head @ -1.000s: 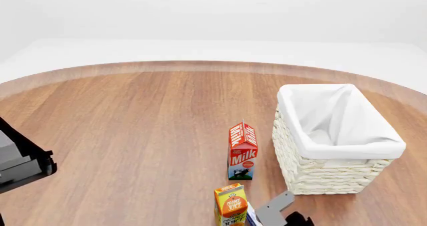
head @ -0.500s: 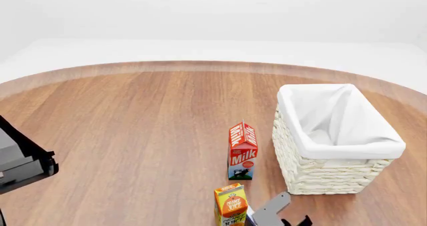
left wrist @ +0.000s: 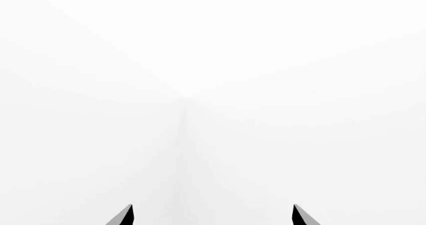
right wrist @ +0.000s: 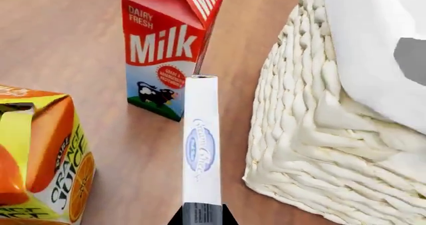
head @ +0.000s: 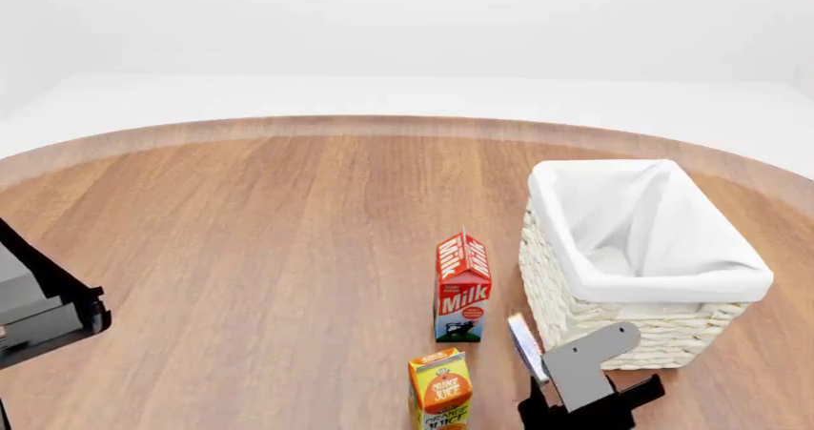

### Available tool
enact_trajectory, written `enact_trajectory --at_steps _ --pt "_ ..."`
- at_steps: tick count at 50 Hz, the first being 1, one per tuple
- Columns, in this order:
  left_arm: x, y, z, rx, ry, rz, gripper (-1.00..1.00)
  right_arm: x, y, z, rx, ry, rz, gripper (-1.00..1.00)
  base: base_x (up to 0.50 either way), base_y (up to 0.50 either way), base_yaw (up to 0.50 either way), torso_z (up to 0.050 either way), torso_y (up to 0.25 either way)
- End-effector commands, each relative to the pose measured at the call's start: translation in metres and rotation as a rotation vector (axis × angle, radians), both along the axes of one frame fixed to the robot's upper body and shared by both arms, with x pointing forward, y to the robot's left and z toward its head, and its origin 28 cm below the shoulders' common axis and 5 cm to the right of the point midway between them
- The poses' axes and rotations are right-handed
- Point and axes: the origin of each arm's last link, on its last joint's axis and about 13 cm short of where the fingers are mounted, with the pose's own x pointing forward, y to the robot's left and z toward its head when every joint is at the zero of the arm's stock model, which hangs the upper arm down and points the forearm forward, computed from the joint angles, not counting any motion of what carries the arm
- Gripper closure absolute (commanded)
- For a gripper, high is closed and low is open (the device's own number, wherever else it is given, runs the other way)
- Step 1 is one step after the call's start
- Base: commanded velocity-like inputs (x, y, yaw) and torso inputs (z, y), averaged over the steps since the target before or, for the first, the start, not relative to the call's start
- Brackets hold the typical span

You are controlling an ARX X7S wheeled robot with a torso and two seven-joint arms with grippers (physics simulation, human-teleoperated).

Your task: Pick up the cream cheese box and the butter, and put them in the basket.

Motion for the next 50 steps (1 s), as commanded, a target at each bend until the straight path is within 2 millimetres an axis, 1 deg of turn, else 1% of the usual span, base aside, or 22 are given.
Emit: enact_trajectory --at_steps 1,5,7,8,10,11,12,13,17,19,23,26,28,30,35,39,47,50 --pt "0.0 0.003 0.0 0.005 -0.006 0.02 -1.0 -0.02 -0.005 0.044 0.025 -0.165 -0.004 1.0 0.0 0.0 0.0 0.0 0.0" --pt "0.0 0.004 0.0 0.002 -0.006 0.023 -1.0 -0.03 -0.004 0.054 0.026 -0.192 0.018 1.0 0.0 0.0 0.0 0.0 0.0" --pt "0.0 0.004 0.0 0.003 -0.006 0.023 -1.0 -0.031 -0.004 0.058 0.022 -0.206 0.02 1.0 0.0 0.0 0.0 0.0 0.0" --pt "0.0 0.004 0.0 0.002 -0.006 0.024 -1.0 -0.033 -0.006 0.066 0.023 -0.231 0.016 1.0 0.0 0.0 0.0 0.0 0.0" --pt "0.0 0.004 0.0 0.002 -0.007 0.025 -1.0 -0.034 -0.007 0.072 0.022 -0.25 0.014 1.0 0.0 0.0 0.0 0.0 0.0" --pt "0.0 0.005 0.0 0.002 -0.007 0.025 -1.0 -0.036 -0.008 0.08 0.021 -0.273 0.015 1.0 0.0 0.0 0.0 0.0 0.0" --pt "-0.001 0.004 0.0 0.001 -0.007 0.026 -1.0 -0.036 -0.008 0.08 0.021 -0.273 0.015 1.0 0.0 0.0 0.0 0.0 0.0" --pt "-0.001 0.004 0.0 0.001 -0.007 0.026 -1.0 -0.037 -0.008 0.086 0.02 -0.289 0.016 1.0 0.0 0.0 0.0 0.0 0.0" --pt "-0.001 0.004 0.001 0.002 -0.008 0.026 -1.0 -0.039 -0.009 0.098 0.018 -0.329 0.011 1.0 0.0 0.0 0.0 0.0 0.0" --pt "-0.001 0.004 0.001 0.002 -0.008 0.027 -1.0 -0.039 -0.01 0.104 0.016 -0.349 0.006 1.0 0.0 0.0 0.0 0.0 0.005" --pt "-0.001 0.005 0.001 0.002 -0.009 0.027 -1.0 -0.039 -0.014 0.122 0.012 -0.407 -0.029 1.0 0.0 0.0 0.0 0.0 0.0" --pt "-0.001 0.004 0.001 0.002 -0.009 0.027 -1.0 -0.04 -0.016 0.129 0.008 -0.43 -0.036 1.0 0.0 0.0 0.0 0.0 0.0" --pt "-0.001 0.004 0.001 0.003 -0.009 0.026 -1.0 -0.041 -0.018 0.14 0.003 -0.472 -0.042 1.0 0.0 0.0 0.0 0.0 0.0" --pt "-0.001 0.005 0.001 0.002 -0.01 0.027 -1.0 -0.041 -0.019 0.146 0.001 -0.492 -0.043 1.0 0.0 0.0 0.0 0.0 0.0" --pt "-0.001 0.005 0.0 0.002 -0.009 0.027 -1.0 -0.037 -0.022 0.166 -0.006 -0.56 -0.06 1.0 0.0 0.0 0.0 0.0 0.0" --pt "0.0 0.004 0.0 0.003 -0.006 0.025 -1.0 -0.041 -0.022 0.18 0.004 -0.596 -0.054 1.0 0.0 0.0 0.0 0.0 0.0" --pt "0.0 0.003 0.0 0.005 -0.005 0.021 -1.0 -0.038 -0.029 0.196 -0.007 -0.643 -0.092 1.0 0.0 0.0 0.0 0.0 0.001" --pt "-0.001 0.003 0.0 0.005 -0.006 0.023 -1.0 -0.031 -0.035 0.201 -0.014 -0.657 -0.129 1.0 0.0 0.0 0.0 0.0 0.0"
